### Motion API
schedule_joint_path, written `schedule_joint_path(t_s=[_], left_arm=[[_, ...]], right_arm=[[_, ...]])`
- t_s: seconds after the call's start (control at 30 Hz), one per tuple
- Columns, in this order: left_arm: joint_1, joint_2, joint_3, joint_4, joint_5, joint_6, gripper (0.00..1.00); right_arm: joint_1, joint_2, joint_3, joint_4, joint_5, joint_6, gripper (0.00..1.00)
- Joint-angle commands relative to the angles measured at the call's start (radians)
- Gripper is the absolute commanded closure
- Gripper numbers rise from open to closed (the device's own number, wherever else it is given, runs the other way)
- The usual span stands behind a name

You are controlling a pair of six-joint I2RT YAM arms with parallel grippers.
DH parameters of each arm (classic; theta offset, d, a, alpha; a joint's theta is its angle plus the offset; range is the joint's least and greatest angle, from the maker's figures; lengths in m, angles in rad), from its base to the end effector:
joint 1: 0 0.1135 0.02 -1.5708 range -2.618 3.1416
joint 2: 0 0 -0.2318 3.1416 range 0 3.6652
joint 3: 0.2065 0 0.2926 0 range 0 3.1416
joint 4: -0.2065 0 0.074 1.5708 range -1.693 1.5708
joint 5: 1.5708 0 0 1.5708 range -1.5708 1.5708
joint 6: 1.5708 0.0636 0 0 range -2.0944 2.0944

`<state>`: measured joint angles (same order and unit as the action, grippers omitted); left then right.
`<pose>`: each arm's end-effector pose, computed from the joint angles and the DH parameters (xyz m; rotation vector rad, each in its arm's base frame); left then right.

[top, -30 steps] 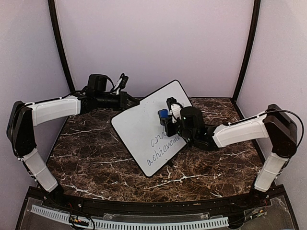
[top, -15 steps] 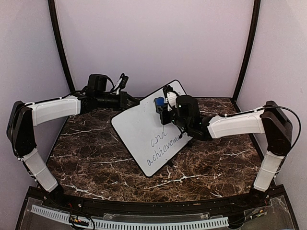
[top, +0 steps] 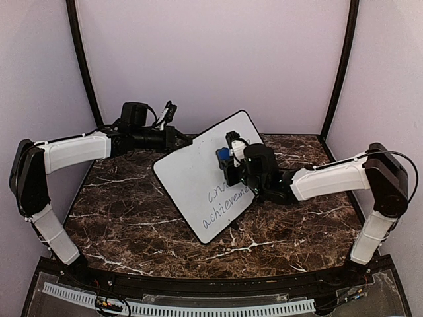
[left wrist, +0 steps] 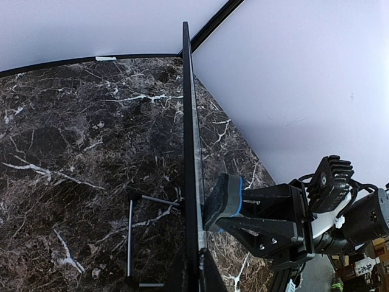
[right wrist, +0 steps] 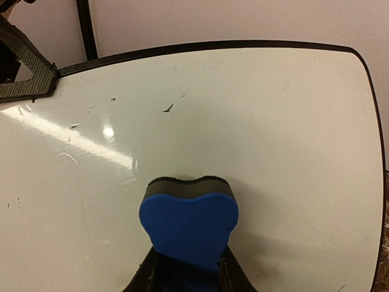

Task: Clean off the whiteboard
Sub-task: Erase the whiteboard at the center of the board.

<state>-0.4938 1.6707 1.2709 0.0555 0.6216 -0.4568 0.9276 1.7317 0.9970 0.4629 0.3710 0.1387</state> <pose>0.3774 -0.2452 0.2455 0.4878 1.9863 -1.2123 0.2813 0.3368 0.1591 -0.4611 1.7844 0.4094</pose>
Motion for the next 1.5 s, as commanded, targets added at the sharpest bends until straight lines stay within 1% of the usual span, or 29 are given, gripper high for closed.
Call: schedule_joint_path(t_s=[0.0, 0.17, 0.3, 0.4, 0.67, 0.77, 0.9, 1.13, 1.23, 1.33, 1.47], left_arm=[[-0.046, -0.001, -0.018, 0.007, 0.086, 0.029, 1.0], [-0.048, -0.006, -0.016, 0.005, 0.085, 0.032, 1.0], [-0.048, -0.006, -0.015, 0.004, 0.086, 0.032, 1.0], [-0.048, -0.006, -0.015, 0.003, 0.087, 0.032, 1.0], [-0.048, -0.004, -0.015, 0.006, 0.089, 0.029, 1.0], [-0.049, -0.005, -0.015, 0.006, 0.09, 0.029, 1.0], [-0.054, -0.004, -0.016, 0.005, 0.086, 0.031, 1.0], [-0.055, -0.004, -0.015, -0.003, 0.08, 0.038, 1.0], [-0.055, -0.003, -0.012, -0.005, 0.079, 0.041, 1.0], [-0.055, -0.004, -0.011, -0.007, 0.079, 0.042, 1.0], [-0.055, -0.006, -0.01, -0.006, 0.082, 0.041, 1.0]], right_arm=[[0.002, 0.026, 0.06, -0.046, 0.015, -0.038, 0.75], [-0.014, 0.059, 0.143, -0.036, 0.006, -0.049, 0.75], [-0.019, 0.073, 0.156, -0.034, -0.005, -0.048, 0.75], [-0.021, 0.063, 0.116, -0.032, 0.0, -0.035, 0.75], [-0.037, -0.011, -0.055, -0.014, 0.022, 0.006, 0.75], [-0.045, -0.029, -0.085, -0.009, 0.023, 0.01, 0.75], [-0.057, -0.024, -0.05, -0.007, 0.013, -0.002, 0.75], [-0.065, 0.04, 0.099, -0.012, -0.008, -0.034, 0.75], [-0.065, 0.065, 0.136, -0.018, -0.009, -0.039, 0.75], [-0.067, 0.069, 0.13, -0.019, -0.01, -0.033, 0.75], [-0.067, 0.052, 0.057, -0.011, -0.009, -0.007, 0.75]])
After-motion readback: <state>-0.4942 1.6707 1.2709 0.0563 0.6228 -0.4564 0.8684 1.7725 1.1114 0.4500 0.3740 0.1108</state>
